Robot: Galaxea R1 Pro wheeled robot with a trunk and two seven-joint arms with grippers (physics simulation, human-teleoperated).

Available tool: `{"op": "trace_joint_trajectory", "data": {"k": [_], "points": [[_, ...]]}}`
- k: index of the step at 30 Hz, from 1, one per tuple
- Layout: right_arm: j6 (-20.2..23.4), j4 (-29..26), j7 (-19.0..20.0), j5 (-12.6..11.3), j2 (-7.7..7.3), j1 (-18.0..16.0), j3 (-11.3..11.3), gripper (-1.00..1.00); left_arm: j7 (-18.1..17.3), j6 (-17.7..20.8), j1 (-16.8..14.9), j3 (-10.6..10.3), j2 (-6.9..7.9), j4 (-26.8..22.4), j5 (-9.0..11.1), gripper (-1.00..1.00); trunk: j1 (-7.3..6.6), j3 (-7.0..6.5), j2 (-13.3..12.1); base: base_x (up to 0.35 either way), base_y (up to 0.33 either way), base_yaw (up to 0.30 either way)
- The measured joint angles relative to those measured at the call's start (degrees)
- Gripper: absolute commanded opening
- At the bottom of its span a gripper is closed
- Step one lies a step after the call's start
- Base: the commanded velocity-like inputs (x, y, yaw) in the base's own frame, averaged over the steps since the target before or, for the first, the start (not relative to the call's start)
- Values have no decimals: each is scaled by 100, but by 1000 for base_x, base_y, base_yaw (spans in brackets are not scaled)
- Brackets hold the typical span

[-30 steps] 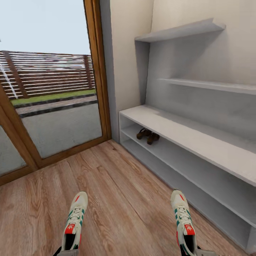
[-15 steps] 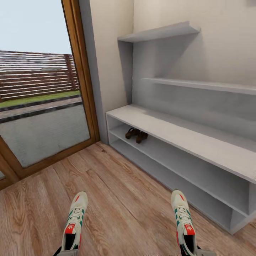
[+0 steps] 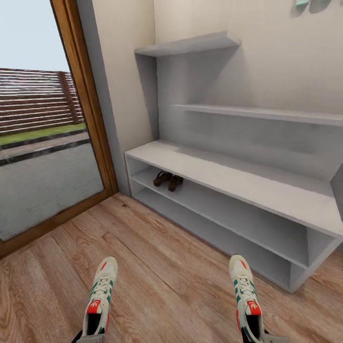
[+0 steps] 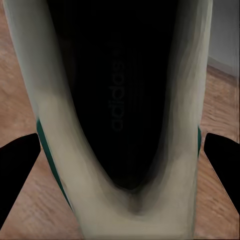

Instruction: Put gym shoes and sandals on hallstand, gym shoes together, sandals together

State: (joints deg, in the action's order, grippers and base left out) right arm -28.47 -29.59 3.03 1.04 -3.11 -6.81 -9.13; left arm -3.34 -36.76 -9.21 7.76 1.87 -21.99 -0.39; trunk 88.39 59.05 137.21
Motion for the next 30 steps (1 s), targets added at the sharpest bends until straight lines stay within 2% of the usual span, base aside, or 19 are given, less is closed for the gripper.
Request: {"op": "trace_joint_trajectory", "data": {"k": [10, 21, 30], "points": [[0, 0, 0, 2, 0, 0, 0, -100, -1, 1, 0, 1, 0, 2, 1, -100, 0, 0, 0, 0, 2, -265], [0, 2, 0, 5, 0, -1, 2, -100, 4, 5, 0, 7, 0, -2, 8, -100, 0, 0, 0, 0, 221, -265], [0, 0, 0, 5, 0, 0, 0, -100, 0, 1, 0, 5, 0, 0, 10, -100, 0, 0, 0, 0, 39, -265]]}}
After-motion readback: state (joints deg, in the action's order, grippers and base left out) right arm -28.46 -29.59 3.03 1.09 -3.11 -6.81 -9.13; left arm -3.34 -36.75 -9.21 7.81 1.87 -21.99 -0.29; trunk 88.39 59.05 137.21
